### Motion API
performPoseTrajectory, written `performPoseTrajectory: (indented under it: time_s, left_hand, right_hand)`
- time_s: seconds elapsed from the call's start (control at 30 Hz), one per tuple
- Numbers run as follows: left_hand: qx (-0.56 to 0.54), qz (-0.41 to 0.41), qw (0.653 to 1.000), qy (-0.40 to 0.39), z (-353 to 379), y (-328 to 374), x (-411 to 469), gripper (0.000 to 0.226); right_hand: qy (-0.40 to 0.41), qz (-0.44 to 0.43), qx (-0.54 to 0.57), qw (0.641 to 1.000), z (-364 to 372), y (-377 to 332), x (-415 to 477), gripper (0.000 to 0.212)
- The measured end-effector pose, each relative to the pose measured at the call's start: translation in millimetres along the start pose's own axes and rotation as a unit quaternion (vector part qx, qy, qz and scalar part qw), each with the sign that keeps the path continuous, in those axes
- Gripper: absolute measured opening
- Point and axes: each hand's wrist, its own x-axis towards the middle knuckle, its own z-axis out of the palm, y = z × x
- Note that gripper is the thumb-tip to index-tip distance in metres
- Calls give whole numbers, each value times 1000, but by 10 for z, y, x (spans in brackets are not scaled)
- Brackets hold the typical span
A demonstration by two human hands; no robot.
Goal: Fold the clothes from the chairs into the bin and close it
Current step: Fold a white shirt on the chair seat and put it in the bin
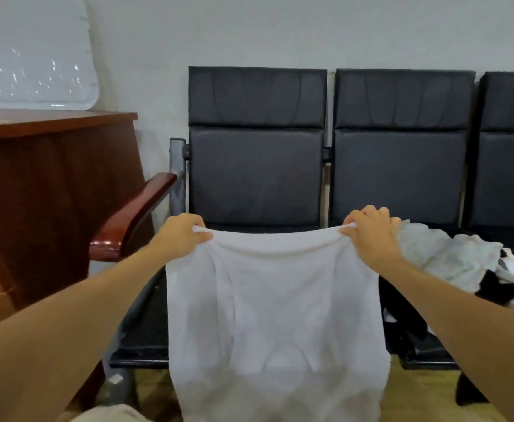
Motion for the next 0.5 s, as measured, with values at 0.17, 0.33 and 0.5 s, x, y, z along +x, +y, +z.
performPoseTrajectory:
  time_s: [0.17,0.33,0.5]
  left_hand:
    - [38,-35,999,-6,490,-279,451,9]
    - [98,-57,993,-32,1074,-528,988,9]
    - [180,-42,983,-17,1461,-780,1541,23]
  right_hand:
    - [-54,-29,-17,998,669,-31,256,19]
    - [-93,-63,-23,993,1355,-67,518,21]
    - [-112,-61,-22,992,1980,-90,900,20]
